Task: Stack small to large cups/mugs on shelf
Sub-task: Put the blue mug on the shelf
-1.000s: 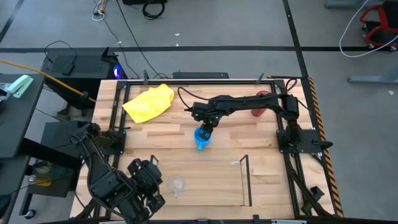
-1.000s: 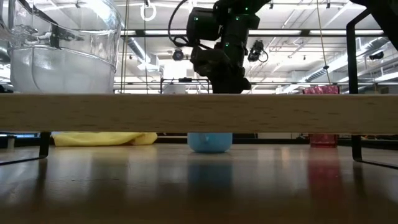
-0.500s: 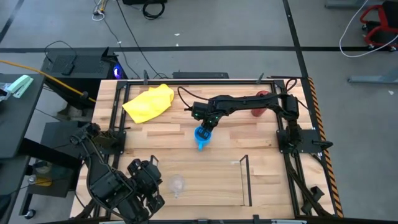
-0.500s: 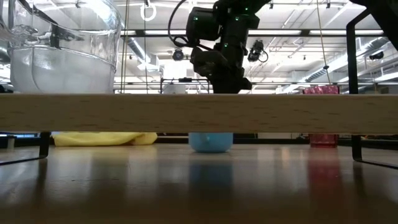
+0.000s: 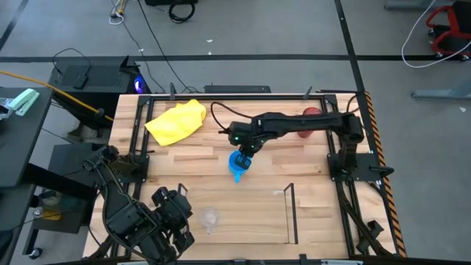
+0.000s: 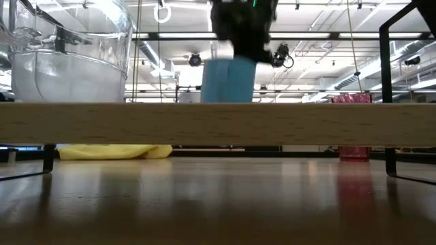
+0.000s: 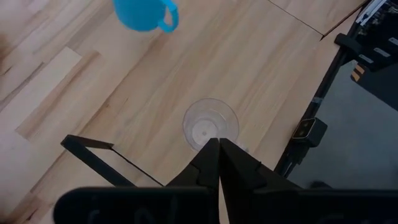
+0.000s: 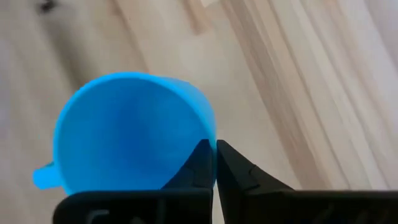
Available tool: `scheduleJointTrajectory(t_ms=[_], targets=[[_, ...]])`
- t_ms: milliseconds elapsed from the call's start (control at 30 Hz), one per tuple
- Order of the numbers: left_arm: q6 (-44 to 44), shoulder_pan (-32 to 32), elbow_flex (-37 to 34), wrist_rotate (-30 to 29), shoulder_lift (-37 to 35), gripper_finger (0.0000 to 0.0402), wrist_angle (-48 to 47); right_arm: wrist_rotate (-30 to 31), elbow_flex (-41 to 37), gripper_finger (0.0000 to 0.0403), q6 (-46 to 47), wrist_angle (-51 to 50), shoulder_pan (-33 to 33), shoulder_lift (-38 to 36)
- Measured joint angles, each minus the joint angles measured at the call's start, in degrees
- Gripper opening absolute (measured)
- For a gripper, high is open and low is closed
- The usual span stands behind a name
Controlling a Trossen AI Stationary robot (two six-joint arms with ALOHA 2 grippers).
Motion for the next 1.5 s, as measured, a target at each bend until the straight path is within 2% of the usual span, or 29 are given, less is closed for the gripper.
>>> scheduleJointTrajectory(t_ms=[267,533,933,1200,1500], targets=[[0.19,0.0,0.0,0.01,-0.02,0.0022,0.0,3.34,11.99,0.0006,4.56,-13.69,11.18,-3.39],[1.08,0.04,0.0,-0.36,-0.04,0.0013,-0.01,5.94,14.23,0.0004,12.68,-13.96,21.52,-2.17],[0.29,0.09,0.0,-1.49,-0.07,0.0021,-0.01,5.02,14.14,0.0004,16.37,-10.42,24.43,5.57],[0.0,0.09,0.0,-1.49,-0.07,0.0011,0.01,4.76,14.14,0.0004,20.61,-7.32,26.13,7.68],[0.57,0.09,0.04,-1.48,-0.07,0.0027,0.02,4.72,14.03,0.0004,21.52,-7.23,26.94,10.35]])
